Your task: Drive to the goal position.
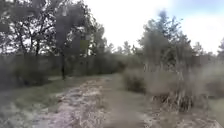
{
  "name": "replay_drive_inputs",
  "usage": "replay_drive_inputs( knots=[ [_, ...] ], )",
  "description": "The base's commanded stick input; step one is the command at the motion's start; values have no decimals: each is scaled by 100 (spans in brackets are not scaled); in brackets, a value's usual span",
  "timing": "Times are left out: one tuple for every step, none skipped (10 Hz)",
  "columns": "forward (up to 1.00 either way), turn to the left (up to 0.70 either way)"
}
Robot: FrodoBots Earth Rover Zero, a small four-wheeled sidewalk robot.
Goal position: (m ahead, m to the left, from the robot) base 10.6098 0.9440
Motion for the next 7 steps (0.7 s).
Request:
replay_drive_inputs(
  knots=[
    [100,0],
    [100,0],
    [100,0],
    [100,0],
    [100,0],
    [100,27],
    [100,27]
  ],
)
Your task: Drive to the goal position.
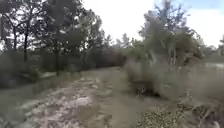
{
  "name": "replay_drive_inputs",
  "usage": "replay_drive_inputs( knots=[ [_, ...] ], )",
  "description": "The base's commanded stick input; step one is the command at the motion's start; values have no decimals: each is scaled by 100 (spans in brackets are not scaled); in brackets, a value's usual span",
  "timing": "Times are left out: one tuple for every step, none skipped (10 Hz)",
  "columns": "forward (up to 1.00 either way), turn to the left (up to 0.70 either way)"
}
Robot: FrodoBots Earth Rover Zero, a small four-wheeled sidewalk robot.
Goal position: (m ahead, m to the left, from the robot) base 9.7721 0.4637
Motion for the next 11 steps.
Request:
replay_drive_inputs(
  knots=[
    [100,27],
    [100,27],
    [100,27],
    [100,27],
    [100,27],
    [100,27],
    [100,27],
    [100,27],
    [100,27],
    [100,27],
    [100,18]
  ],
)
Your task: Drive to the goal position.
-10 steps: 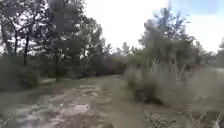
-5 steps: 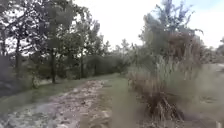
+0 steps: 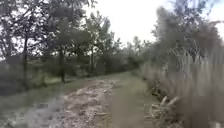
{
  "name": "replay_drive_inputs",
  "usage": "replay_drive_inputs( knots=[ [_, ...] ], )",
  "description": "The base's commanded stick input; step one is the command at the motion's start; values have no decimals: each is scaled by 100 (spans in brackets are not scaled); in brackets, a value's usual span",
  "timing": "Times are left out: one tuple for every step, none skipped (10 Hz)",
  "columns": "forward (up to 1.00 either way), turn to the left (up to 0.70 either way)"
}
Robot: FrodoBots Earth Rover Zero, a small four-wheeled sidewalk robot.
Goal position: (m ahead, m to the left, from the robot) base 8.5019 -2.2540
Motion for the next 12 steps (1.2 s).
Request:
replay_drive_inputs(
  knots=[
    [100,0],
    [100,0],
    [100,0],
    [100,0],
    [100,0],
    [100,0],
    [100,0],
    [100,0],
    [100,0],
    [100,-17],
    [100,-27],
    [100,-27]
  ],
)
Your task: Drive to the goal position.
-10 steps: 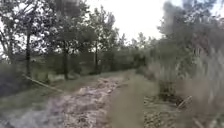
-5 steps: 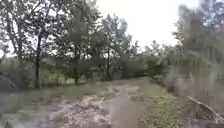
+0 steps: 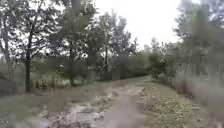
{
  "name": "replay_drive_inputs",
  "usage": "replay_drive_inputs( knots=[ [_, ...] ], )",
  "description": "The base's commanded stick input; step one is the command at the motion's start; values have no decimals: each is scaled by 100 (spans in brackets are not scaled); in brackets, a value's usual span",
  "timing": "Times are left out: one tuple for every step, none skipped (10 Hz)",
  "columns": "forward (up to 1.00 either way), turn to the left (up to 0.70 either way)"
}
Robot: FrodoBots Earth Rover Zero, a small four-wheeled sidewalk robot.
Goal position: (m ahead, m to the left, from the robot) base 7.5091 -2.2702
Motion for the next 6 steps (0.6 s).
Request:
replay_drive_inputs(
  knots=[
    [100,-27],
    [100,-27],
    [100,-10],
    [100,0],
    [100,0],
    [100,-14]
  ],
)
